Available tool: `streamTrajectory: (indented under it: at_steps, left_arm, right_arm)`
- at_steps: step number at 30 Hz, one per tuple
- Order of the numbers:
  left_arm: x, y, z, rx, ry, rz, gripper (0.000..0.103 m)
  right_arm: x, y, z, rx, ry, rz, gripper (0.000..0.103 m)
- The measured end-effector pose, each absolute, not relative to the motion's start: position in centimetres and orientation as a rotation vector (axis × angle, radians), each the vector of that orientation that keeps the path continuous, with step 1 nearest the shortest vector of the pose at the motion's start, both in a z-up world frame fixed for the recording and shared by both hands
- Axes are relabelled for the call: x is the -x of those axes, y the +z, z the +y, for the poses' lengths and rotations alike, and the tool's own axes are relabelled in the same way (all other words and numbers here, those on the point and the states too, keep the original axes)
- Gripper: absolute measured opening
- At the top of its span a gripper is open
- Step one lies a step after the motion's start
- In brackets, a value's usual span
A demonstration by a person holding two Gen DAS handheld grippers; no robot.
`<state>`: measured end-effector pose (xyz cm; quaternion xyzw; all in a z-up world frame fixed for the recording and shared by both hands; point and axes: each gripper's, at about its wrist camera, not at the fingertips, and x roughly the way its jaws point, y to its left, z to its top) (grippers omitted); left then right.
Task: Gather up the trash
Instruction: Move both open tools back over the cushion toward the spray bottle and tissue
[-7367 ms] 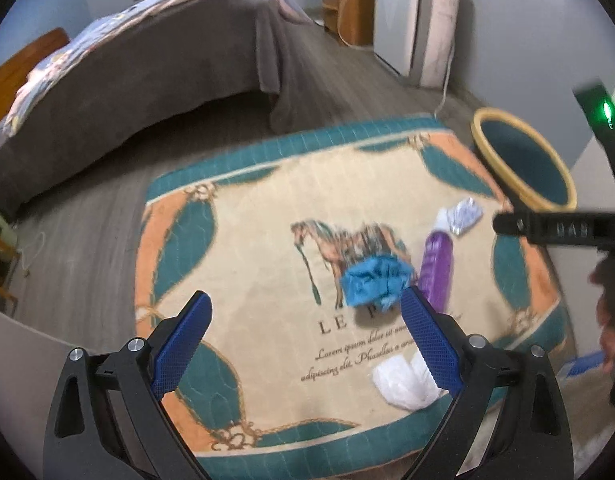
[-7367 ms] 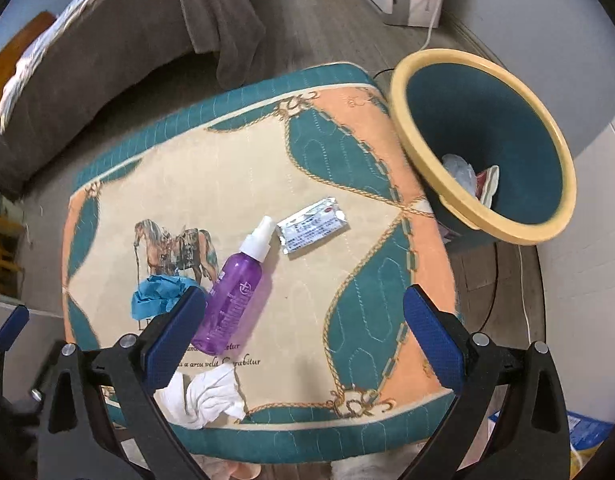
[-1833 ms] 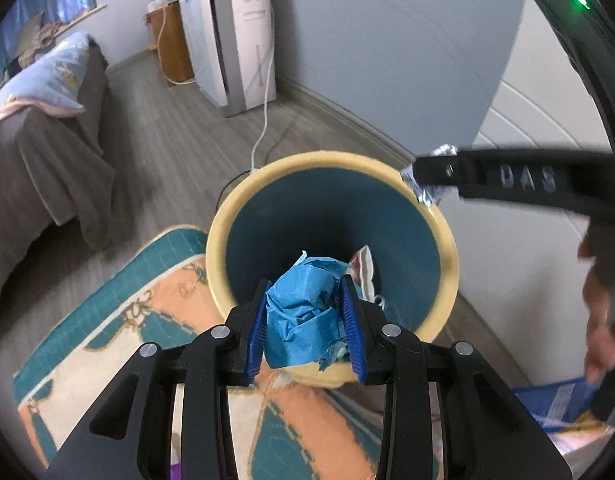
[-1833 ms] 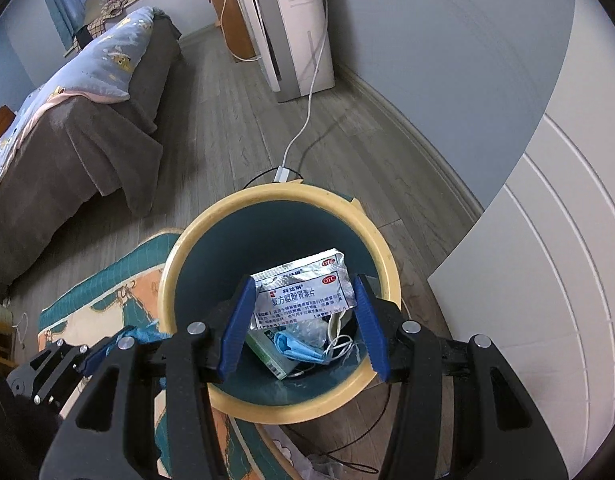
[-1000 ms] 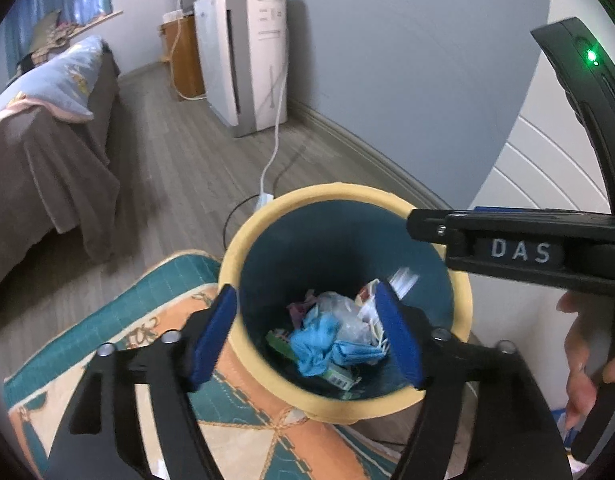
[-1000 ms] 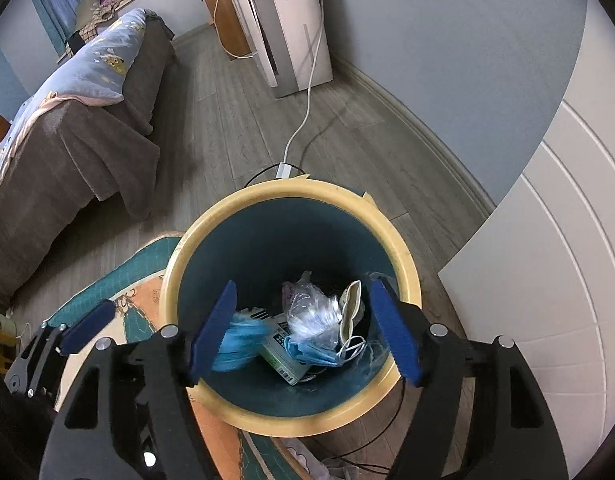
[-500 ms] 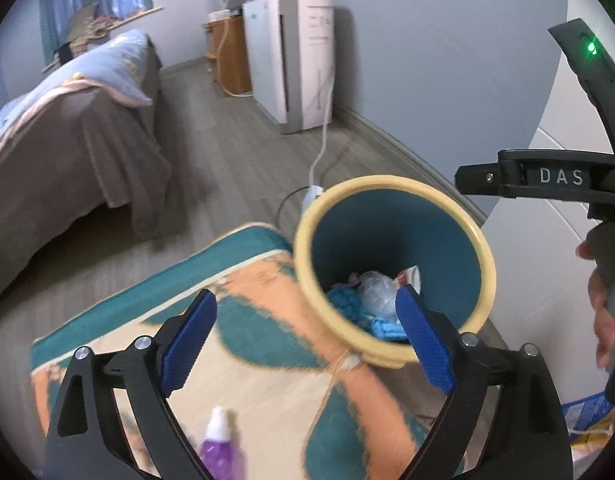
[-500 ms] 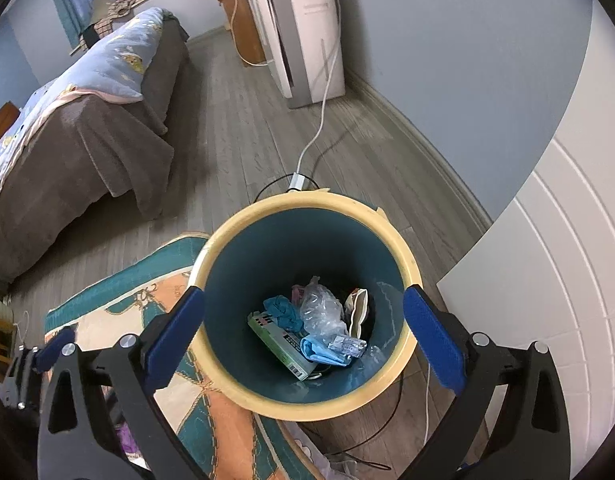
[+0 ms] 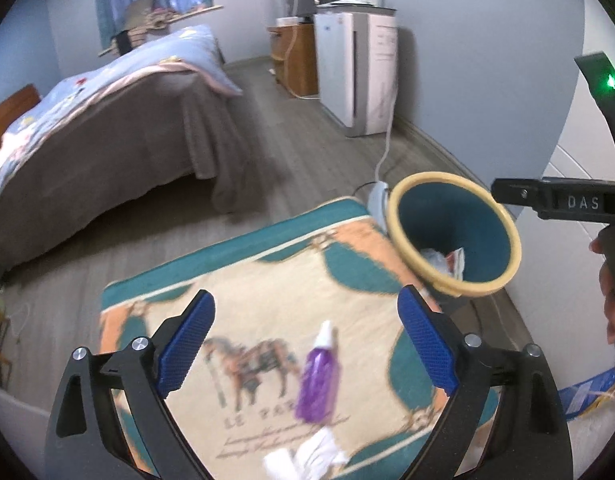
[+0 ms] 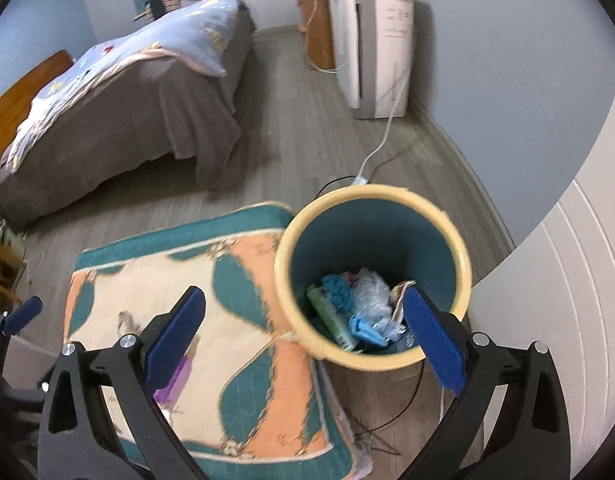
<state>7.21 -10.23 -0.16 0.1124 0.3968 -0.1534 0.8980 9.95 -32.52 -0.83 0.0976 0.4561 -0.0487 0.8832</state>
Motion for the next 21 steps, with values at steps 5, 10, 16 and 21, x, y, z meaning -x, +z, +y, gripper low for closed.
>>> streamTrajectory:
  at_steps: [5, 10, 16, 21]
  left_arm:
    - [-5.0, -0.1, -6.8, -0.232, -0.273, 0.821, 0.092]
    - [-3.2, -0.6, -4.1, -0.216, -0.247, 0.826, 0.092]
    - [-2.0, -1.8, -1.2, -0.181, -0.207, 0.842, 0.092]
    - [-1.8, -2.8, 1.3, -0.135, -0.181, 0.855, 0.092]
  right_arm:
    - [-9.1, -1.8, -29.8, -0.258, -0.039, 1.001, 0.097]
    - [-8.3, -1.5, -26.0, -0.2, -0.019, 1.007, 0.097]
    - [-7.7, -2.1, -22.5, -0.166, -0.017, 1.034, 0.097]
    - [-7.6, -2.8, -20.1, -0.191, -0.01, 1.043, 0.097]
